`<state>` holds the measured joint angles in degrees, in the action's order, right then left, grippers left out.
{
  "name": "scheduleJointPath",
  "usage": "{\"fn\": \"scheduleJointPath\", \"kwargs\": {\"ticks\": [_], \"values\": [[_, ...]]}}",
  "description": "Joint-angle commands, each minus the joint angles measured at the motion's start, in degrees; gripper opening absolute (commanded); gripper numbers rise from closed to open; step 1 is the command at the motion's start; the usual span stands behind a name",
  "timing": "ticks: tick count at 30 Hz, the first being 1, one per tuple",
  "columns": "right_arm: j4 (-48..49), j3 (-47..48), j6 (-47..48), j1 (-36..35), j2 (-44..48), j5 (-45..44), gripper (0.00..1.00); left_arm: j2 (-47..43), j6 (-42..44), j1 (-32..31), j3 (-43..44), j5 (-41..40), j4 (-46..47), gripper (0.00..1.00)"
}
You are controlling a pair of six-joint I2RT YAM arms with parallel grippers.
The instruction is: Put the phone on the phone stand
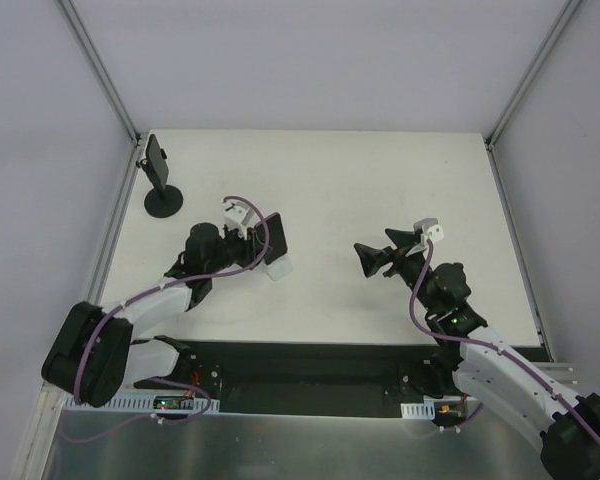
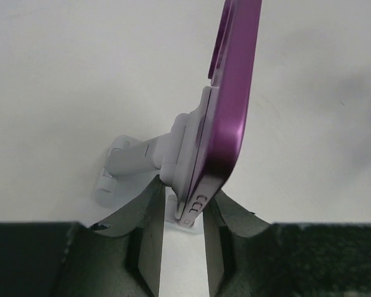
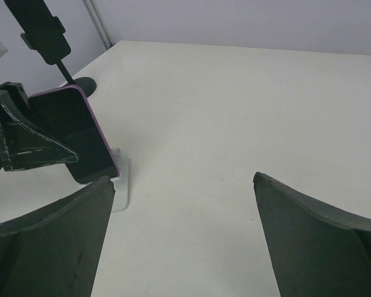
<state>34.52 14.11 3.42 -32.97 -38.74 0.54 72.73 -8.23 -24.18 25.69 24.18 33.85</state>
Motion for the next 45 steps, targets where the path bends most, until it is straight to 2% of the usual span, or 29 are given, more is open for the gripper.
{"fn": "scheduleJointPath", "kwargs": {"ticks": [1,3,8,11,13,16,19,22,24,26,28,29,30,32,35,38,39,41,45], "values": [[4.85,-0.66,-1.05,0.63,-0.19,2.01,0.97,-13.29,-4.94,5.98,-5.81,-16.26,4.48,0.00],[5.11,-0.84,-1.13,0.80,-0.46,2.19,0.97,-19.16,-7.23,11.49,-7.32,-18.20,2.64,0.00],[5.82,-1.19,-1.66,1.24,-0.55,2.80,0.97,-26.49,-5.57,19.34,-8.11,-22.86,-3.69,0.00],[5.99,-1.45,-1.84,1.68,-0.63,2.98,0.97,-27.20,-5.74,27.94,-6.98,-17.96,-3.96,0.00],[6.08,-1.54,-1.84,1.94,-0.72,3.16,0.97,-27.29,-6.98,34.95,-6.62,-11.05,-2.04,0.00],[6.26,-1.63,-1.93,2.30,-0.63,3.42,0.97,-26.24,-6.45,40.24,-6.18,-7.77,-2.12,0.00],[6.26,-1.72,-1.93,2.74,-0.55,3.68,0.97,-24.74,-6.45,40.71,-6.97,-5.21,-3.08,0.00],[6.35,-1.72,-2.10,3.00,-0.46,4.12,0.97,-25.88,-10.31,40.71,-8.91,-5.99,-1.51,0.00],[6.52,-1.63,-2.19,3.18,-0.63,4.39,0.97,-25.54,-13.46,40.62,-5.85,-4.42,-5.61,0.00],[6.61,-1.28,-2.19,3.26,-0.98,4.74,0.97,-23.35,-16.10,40.62,-2.16,-5.28,-17.63,0.09],[6.61,-1.10,-2.45,3.26,-1.77,5.09,0.97,-21.85,-21.81,40.62,2.51,-9.39,-25.71,0.34],[6.96,-1.10,-2.54,3.35,-1.95,5.44,0.97,-20.54,-24.35,40.62,3.74,-11.42,-33.07,0.53],[7.14,-1.10,-2.72,3.27,-2.39,5.62,0.97,-19.91,-27.25,40.62,4.79,-12.31,-35.75,0.58],[7.49,-1.19,-2.81,3.27,-2.74,5.88,0.97,-18.77,-29.46,40.62,5.59,-13.63,-43.28,0.64],[7.58,-1.01,-2.98,3.35,-3.27,5.79,0.97,-18.68,-37.18,40.62,7.26,-22.93,-55.23,0.68],[7.58,-1.01,-2.98,3.35,-3.36,5.71,0.97,-17.72,-39.14,40.62,9.72,-31.28,-61.42,0.70],[7.58,-1.01,-2.98,3.35,-3.36,5.70,0.97,-17.19,-40.54,40.62,11.29,-33.57,-64.84,0.78],[7.58,-1.10,-2.98,3.35,-3.27,5.53,0.97,-15.44,-42.12,40.62,12.62,-37.10,-66.97,0.80],[7.49,-1.19,-2.81,3.44,-3.18,5.09,0.97,-12.62,-44.94,40.53,14.82,-35.62,-67.68,0.79]]}}
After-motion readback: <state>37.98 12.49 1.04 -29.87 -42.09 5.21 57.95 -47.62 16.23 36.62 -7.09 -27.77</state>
